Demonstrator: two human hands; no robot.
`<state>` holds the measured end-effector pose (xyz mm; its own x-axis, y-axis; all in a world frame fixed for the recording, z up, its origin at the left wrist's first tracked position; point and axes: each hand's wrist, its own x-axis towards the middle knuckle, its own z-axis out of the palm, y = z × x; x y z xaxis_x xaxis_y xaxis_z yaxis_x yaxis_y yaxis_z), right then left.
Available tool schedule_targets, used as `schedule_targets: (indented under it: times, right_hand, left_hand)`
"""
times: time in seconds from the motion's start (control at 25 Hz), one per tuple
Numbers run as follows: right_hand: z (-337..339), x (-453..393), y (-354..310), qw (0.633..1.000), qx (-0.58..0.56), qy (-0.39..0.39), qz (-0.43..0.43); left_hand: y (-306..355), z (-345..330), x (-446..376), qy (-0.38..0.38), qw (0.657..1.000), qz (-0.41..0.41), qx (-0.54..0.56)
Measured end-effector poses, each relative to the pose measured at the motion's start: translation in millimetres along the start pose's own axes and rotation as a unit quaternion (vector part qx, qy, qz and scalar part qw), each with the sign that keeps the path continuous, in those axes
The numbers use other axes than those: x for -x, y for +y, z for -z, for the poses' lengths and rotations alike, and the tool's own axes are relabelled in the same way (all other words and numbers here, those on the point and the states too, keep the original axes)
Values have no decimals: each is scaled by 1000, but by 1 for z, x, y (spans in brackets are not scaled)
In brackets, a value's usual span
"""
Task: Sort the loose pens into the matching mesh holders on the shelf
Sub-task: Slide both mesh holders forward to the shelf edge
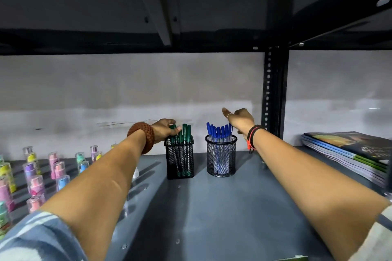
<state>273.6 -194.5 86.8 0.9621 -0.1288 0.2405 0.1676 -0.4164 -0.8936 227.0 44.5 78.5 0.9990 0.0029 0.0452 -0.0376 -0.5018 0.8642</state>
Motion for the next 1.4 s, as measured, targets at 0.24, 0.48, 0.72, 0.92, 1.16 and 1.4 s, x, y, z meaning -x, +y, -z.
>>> schedule_targets:
  times: [0.24, 0.48, 0.72, 0.92, 1.16, 1.4]
  right_hand:
    - [24, 30, -7, 993, 114, -39, 1]
    - [26, 79, 3, 972, 118, -204, -6]
    - [4, 74, 32, 990, 48, -133, -8]
    - [14, 98, 31, 992, 48, -116, 7]
    - [36, 161, 31, 993, 60, -103, 22]
    - [66, 221, 32, 990, 63, -120, 49]
  left_hand:
    - [5, 8, 34, -99, 991, 64, -58]
    - [-4, 7, 41, -73, 984, 65, -151]
    - [-9, 13, 50, -47, 975, 68, -205]
    - [1, 0, 77, -68, 982, 37, -173]
    - [15, -18, 122, -98, 985, 6, -142]
    - [18, -30, 181, -90, 984, -20, -151]
